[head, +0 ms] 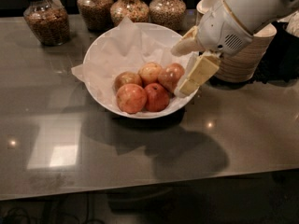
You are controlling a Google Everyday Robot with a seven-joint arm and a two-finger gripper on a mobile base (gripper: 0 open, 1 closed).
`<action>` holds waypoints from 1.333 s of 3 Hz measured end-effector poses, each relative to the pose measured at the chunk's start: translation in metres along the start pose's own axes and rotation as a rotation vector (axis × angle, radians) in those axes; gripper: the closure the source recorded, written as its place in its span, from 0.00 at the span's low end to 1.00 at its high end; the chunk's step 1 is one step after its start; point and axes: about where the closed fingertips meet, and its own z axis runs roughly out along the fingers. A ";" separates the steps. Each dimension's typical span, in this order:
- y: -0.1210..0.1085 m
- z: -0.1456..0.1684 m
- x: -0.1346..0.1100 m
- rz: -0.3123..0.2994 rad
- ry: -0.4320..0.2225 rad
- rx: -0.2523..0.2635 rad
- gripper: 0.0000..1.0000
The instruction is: Pick apple from white bowl
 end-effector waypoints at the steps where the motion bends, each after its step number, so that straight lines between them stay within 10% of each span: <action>1: -0.001 -0.003 0.000 -0.001 0.003 0.008 0.09; 4: -0.006 -0.006 0.008 0.022 0.012 0.033 0.00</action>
Offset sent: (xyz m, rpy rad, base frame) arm 0.0004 -0.0021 0.0027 -0.0025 -0.0071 -0.0044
